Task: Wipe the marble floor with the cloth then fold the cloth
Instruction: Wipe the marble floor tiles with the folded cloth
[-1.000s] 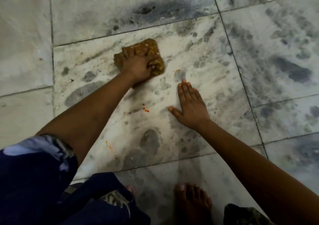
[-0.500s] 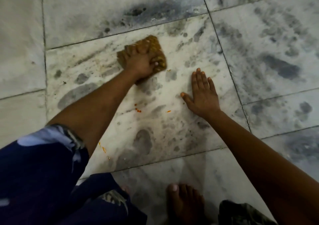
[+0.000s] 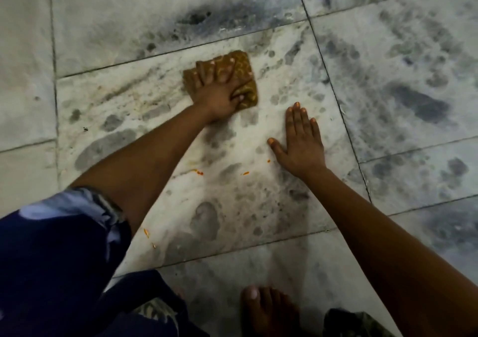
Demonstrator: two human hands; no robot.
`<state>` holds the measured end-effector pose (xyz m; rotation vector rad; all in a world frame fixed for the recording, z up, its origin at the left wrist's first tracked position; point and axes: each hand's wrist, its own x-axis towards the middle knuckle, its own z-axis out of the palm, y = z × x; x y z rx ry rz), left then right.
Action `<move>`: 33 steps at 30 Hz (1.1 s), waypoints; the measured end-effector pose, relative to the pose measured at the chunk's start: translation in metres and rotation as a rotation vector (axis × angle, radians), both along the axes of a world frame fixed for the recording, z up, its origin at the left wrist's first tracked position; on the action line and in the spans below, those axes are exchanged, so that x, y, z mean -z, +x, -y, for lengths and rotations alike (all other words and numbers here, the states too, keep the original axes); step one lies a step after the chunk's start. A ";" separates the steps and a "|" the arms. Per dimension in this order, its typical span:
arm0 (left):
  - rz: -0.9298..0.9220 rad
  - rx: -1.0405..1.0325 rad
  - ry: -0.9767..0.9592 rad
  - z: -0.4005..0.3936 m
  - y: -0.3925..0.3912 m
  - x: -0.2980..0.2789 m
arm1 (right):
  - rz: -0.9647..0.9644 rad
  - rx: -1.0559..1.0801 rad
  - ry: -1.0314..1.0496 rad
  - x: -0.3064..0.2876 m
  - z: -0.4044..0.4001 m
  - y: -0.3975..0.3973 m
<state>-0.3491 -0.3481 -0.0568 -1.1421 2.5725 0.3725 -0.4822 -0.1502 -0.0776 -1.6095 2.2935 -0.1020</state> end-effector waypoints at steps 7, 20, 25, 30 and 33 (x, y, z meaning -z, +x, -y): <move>-0.124 0.431 -0.036 -0.083 0.096 0.013 | 0.021 0.000 -0.031 0.002 -0.002 0.000; 0.039 0.197 -0.021 -0.041 0.021 -0.009 | 0.040 0.002 0.073 -0.011 0.001 -0.002; -0.004 0.527 0.014 -0.094 0.091 -0.009 | 0.054 0.065 0.000 -0.010 -0.021 0.011; -0.017 0.287 -0.041 -0.065 0.080 -0.013 | 0.041 0.096 0.002 -0.010 -0.054 0.017; -0.013 0.180 -0.014 -0.058 0.043 -0.014 | 0.037 0.128 -0.005 -0.011 -0.072 0.014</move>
